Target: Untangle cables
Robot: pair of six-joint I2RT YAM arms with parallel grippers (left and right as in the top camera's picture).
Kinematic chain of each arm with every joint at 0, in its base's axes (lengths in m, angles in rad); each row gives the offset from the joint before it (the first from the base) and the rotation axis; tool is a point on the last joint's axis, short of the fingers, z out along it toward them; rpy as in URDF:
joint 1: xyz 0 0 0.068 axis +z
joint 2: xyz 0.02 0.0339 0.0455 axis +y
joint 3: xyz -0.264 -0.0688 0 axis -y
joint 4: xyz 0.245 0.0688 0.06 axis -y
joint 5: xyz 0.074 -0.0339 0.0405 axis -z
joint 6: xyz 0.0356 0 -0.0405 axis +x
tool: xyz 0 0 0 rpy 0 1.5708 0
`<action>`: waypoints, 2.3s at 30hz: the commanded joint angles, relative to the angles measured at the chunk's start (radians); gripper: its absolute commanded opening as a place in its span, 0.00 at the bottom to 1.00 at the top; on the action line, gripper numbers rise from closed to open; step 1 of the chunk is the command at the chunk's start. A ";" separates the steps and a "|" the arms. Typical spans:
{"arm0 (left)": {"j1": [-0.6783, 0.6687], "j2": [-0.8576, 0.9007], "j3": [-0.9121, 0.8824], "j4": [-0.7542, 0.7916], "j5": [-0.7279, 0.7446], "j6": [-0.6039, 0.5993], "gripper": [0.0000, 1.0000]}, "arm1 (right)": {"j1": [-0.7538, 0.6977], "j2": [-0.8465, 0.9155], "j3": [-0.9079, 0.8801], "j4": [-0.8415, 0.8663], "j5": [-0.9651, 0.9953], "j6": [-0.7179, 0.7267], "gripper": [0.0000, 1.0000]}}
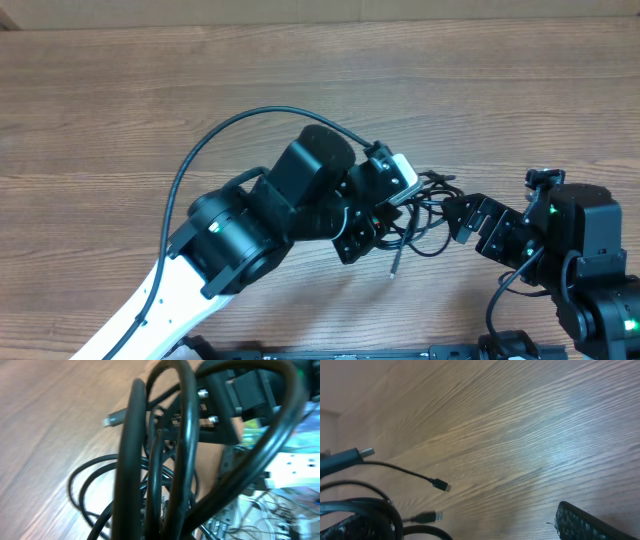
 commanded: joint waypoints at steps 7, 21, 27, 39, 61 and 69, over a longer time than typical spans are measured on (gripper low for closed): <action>0.006 -0.105 0.024 -0.051 -0.330 0.090 0.04 | -0.031 -0.002 -0.004 0.022 0.026 -0.225 1.00; 0.066 -0.104 0.024 -0.144 -0.127 0.196 0.04 | -0.031 -0.031 0.068 0.146 -0.216 -0.458 1.00; 0.066 -0.081 0.024 -0.219 0.016 0.291 0.04 | -0.031 -0.031 0.068 0.256 -0.339 -0.640 1.00; 0.066 -0.078 0.024 -0.164 -0.042 0.248 0.04 | -0.031 -0.031 0.068 0.160 -0.512 -0.775 1.00; -0.062 -0.015 0.024 -0.139 0.357 0.318 0.04 | -0.031 -0.026 0.066 0.219 0.187 -0.360 1.00; -0.061 -0.015 0.024 -0.140 0.100 0.173 0.04 | -0.031 -0.026 0.066 0.077 0.241 -0.304 1.00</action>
